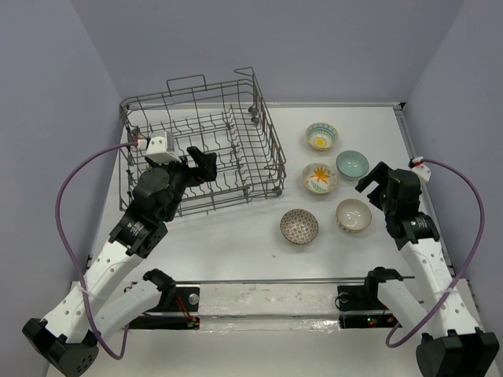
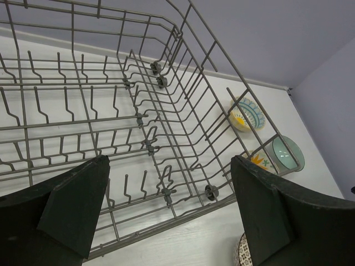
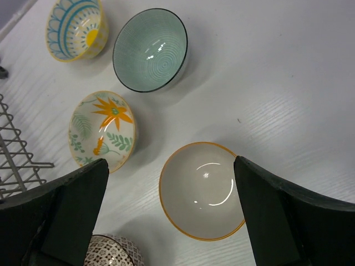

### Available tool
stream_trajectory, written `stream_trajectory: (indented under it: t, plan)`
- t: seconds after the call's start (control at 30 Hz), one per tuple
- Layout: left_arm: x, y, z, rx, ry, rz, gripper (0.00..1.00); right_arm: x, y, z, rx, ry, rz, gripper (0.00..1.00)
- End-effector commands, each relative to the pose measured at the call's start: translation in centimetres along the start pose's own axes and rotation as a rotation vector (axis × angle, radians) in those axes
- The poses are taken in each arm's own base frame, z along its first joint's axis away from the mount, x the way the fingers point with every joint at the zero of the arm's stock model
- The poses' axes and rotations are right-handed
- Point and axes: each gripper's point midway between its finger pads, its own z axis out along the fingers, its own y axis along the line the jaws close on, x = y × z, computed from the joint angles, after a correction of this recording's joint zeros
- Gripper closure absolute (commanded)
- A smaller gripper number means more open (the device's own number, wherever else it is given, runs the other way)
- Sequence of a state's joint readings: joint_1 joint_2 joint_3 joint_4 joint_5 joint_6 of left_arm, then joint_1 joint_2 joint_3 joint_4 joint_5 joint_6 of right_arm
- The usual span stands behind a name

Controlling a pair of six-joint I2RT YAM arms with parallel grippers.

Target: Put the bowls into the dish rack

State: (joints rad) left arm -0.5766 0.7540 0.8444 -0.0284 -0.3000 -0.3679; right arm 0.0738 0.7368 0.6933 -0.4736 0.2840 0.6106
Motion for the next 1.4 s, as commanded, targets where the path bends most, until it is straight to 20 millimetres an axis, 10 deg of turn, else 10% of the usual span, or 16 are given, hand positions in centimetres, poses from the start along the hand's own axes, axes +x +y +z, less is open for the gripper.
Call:
stream_trajectory:
  t: [0.0, 0.67, 1.37]
  plan:
    - [-2.6, -1.0, -0.4, 0.028, -0.069, -0.019, 0.01, -1.4, 0.4, 0.5, 0.042, -0.028, 0.027, 0.01]
    - [-3.1, -1.3, -1.0, 0.047, -0.086, -0.030, 0.01, 9.1, -5.9, 1.9, 0.323, 0.251, 0.169, 0.26]
    - [-2.9, -1.2, -0.8, 0.041, -0.080, -0.026, 0.01, 11.7, -8.4, 2.0, 0.421, 0.267, 0.217, 0.46]
